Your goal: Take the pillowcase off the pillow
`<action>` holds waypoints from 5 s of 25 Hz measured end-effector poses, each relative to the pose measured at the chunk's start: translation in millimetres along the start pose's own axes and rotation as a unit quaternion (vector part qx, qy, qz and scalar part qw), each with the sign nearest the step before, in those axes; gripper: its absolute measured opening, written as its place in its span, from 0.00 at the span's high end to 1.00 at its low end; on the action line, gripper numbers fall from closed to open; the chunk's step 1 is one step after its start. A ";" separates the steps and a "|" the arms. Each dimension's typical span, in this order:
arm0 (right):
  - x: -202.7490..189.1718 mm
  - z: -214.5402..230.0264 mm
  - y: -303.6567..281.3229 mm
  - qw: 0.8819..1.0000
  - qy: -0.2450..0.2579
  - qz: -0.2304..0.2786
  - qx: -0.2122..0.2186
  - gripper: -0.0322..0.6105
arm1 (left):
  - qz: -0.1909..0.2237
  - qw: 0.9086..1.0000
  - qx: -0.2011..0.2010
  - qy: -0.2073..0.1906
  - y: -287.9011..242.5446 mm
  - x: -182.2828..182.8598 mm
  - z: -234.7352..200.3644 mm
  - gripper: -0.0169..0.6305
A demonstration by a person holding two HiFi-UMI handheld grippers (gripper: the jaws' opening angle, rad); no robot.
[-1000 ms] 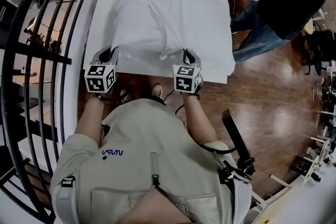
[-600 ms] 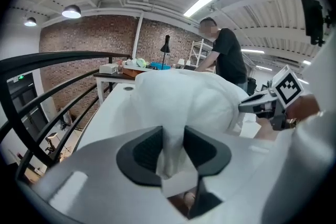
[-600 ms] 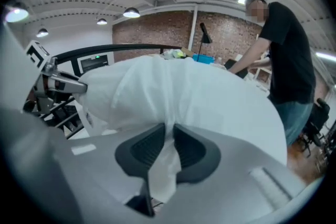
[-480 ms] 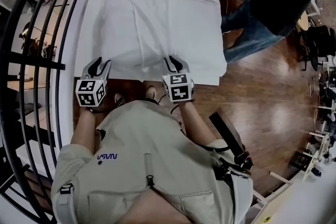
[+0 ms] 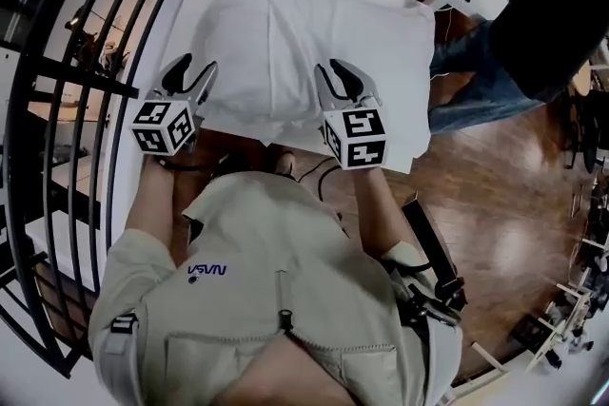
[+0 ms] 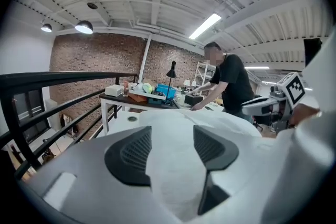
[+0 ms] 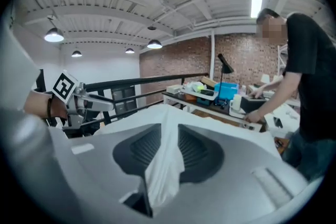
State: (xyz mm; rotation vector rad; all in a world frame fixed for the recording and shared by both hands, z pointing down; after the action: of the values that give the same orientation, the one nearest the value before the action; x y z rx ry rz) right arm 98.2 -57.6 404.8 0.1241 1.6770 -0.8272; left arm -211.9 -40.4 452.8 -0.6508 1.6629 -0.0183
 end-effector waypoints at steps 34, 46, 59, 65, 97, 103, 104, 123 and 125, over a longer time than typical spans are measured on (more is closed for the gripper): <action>71.7 73.7 -235.3 0.976 0.026 -0.209 -0.062 0.93 | -0.101 0.982 -0.157 -0.041 -138.3 51.5 -46.9 0.93; 57.2 120.7 -196.3 0.970 -0.015 -0.185 -0.156 0.93 | -0.031 0.986 -0.154 -0.050 -90.8 64.5 -53.9 0.93; 30.0 120.1 -195.2 0.972 -0.050 -0.184 -0.137 0.85 | -0.079 0.989 -0.116 -0.038 -141.8 44.6 -64.2 0.79; 54.6 99.9 -163.3 0.982 -0.055 -0.088 -0.155 0.81 | -0.056 0.993 -0.086 -0.053 -120.6 46.9 -65.1 0.58; -106.7 -85.9 -23.8 0.991 -0.046 -0.113 -0.060 0.68 | -0.124 0.972 -0.069 -0.186 -22.5 -84.6 67.6 0.45; -102.6 -83.2 -35.3 0.985 -0.015 -0.118 -0.123 0.91 | -0.117 0.962 -0.034 -0.244 -39.6 -88.7 68.7 0.83; -101.4 -82.2 -32.7 0.985 -0.018 -0.111 -0.130 0.93 | -0.109 0.962 -0.032 -0.249 -38.0 -83.9 67.9 0.88; -114.5 1.2 16.4 0.966 -0.077 -0.109 -0.222 0.93 | -0.062 0.986 -0.031 -0.154 -30.3 -30.5 22.8 0.94; -125.1 1.1 12.5 0.964 -0.091 -0.121 -0.217 0.94 | -0.081 0.988 -0.030 -0.130 -31.1 -48.4 19.5 0.94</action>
State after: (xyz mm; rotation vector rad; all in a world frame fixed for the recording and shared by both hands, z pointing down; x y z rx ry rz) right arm 142.0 -5.9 510.7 -0.4553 1.6773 -0.6087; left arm -179.0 -39.4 503.9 -0.7985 1.3619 0.0006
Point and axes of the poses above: the fingertips, and each gripper's own axes: y backward along the fingers, z to its right, x out of its top, the point moved 9 cm from there along y, backward along the fingers, and after that the axes turned 1 degree about -z, right-handed, at the moved point
